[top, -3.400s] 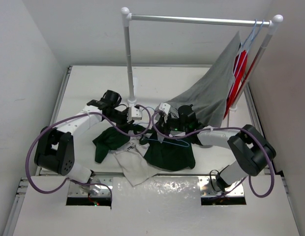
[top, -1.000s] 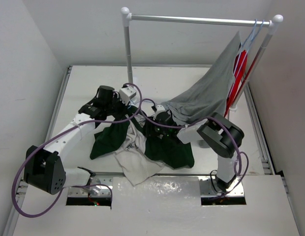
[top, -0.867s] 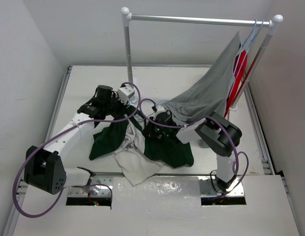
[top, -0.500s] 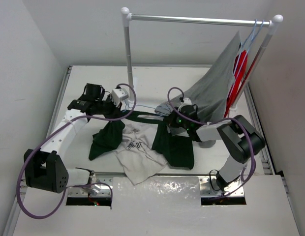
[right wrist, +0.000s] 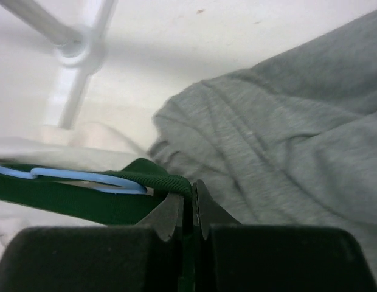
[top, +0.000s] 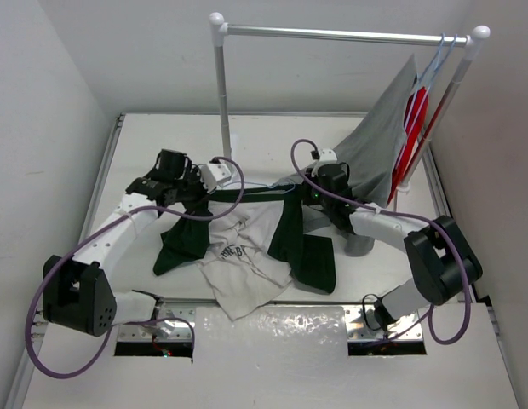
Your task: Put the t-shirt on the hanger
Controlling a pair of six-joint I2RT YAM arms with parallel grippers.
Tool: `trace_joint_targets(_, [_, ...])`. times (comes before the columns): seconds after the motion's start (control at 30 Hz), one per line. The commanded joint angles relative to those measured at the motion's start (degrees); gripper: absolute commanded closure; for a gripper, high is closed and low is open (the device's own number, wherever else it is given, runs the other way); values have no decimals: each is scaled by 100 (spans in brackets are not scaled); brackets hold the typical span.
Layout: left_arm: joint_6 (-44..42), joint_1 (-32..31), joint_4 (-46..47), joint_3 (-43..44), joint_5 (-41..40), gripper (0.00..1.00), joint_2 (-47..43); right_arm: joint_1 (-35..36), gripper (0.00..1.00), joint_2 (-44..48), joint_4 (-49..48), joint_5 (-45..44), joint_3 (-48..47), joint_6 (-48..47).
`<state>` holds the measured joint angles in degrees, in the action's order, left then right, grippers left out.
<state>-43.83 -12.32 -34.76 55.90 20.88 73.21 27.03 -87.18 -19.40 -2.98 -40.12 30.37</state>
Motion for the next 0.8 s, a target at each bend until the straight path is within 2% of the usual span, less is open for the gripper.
trace_joint_targets(0.0, [-221,-226,329,-157,-1865,100,-175,65,100,17,1269,-2094,-487,-1224])
trace_joint_targets(0.03, [-274,-541,486,-219,-2086,100,-184,370,100,-88,1394,-2484,-593,-1435])
trace_joint_targets(0.07, [-492,-700,592,-359,-2680,100,-202,504,100,-185,1752,-2879,-907,-1812])
trace_joint_targets(0.1, [-616,-798,698,-387,-2843,100,-202,601,100,-447,1921,-3371,-1093,-1937])
trace_joint_targets(0.2, [-784,-860,831,-168,-2880,100,-158,681,100,-739,2449,-3358,-1560,-2000])
trace_joint_targets(0.4, [-1092,-948,655,-35,-2335,100,-123,839,100,-687,1985,-3111,-1429,-2166])
trace_joint_targets(0.47, [-1119,-1211,672,-53,-2491,100,43,1102,100,-853,2010,-3567,-1665,-2491])
trace_joint_targets(0.57, [-1110,-1615,778,-70,-2791,100,280,1428,100,-1396,2587,-4129,-2394,-2904])
trace_joint_targets(0.63, [-1022,-1826,857,-44,-2870,100,439,1542,100,-1591,2818,-4009,-2727,-2871])
trace_joint_targets(0.7, [-891,-2037,988,0,-2845,100,510,1586,100,-1706,2767,-3422,-2765,-2739])
trace_joint_targets(0.77, [-619,-2143,1103,131,-2608,100,589,1569,100,-1584,2513,-2474,-2642,-2475])
